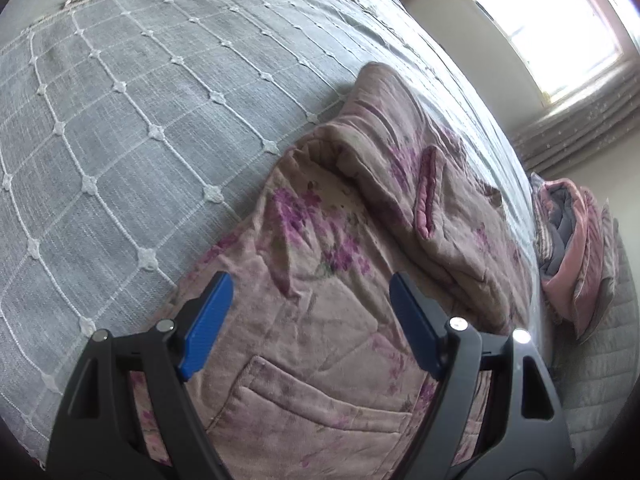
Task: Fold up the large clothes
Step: 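Move both grippers to the hem of the folded jacket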
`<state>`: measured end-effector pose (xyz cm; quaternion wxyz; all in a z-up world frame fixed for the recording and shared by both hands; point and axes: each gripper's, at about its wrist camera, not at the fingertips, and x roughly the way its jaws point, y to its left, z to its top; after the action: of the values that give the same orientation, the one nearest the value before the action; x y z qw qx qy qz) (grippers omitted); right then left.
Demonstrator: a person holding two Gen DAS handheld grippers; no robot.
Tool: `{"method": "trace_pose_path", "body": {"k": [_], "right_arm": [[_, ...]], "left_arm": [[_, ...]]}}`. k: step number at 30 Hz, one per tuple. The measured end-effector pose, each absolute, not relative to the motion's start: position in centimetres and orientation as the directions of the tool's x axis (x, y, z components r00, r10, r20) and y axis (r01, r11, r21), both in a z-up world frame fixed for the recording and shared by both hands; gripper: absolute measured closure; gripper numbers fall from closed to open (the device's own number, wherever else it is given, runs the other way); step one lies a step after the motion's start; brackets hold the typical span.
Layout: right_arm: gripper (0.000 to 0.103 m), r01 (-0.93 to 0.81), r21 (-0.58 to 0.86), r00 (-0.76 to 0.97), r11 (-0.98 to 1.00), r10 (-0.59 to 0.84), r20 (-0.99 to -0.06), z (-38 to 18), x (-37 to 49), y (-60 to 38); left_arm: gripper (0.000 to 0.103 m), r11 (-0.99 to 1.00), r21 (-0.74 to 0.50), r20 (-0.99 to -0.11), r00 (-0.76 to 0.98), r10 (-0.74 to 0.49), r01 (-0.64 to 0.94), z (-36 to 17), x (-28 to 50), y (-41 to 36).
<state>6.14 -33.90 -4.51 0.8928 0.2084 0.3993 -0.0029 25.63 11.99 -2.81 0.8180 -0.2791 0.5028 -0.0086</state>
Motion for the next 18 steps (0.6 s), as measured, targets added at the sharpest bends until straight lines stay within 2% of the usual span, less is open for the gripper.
{"method": "trace_pose_path", "body": {"k": [2,7,11,16,18], "right_arm": [[0.026,0.227,0.368,0.667,0.902,0.131,-0.734,-4.7,5.3,-35.7],[0.026,0.258,0.44,0.704,0.86,0.144,-0.695,-4.1,3.8,-40.3],[0.026,0.33,0.393,0.677,0.858,0.075,-0.733,-4.8,2.7,-43.1],[0.026,0.356,0.444,0.655,0.822,0.119,-0.746,-5.6,1.3,-45.6],[0.026,0.357,0.415,0.636,0.837,0.108,-0.764,-6.0,0.8,-45.5]], "left_arm": [[0.022,0.862,-0.45,-0.821,0.488,-0.297,-0.232,-2.8,25.3,11.0],[0.022,0.889,-0.427,-0.831,0.46,-0.313,-0.167,-3.0,24.0,8.7],[0.022,0.887,-0.441,-0.828,0.445,-0.341,-0.14,-2.7,22.5,8.3],[0.022,0.914,-0.386,-0.842,0.451,-0.296,-0.121,-1.8,20.0,9.2],[0.022,0.924,-0.365,-0.849,0.448,-0.278,-0.118,-1.7,18.8,10.1]]}}
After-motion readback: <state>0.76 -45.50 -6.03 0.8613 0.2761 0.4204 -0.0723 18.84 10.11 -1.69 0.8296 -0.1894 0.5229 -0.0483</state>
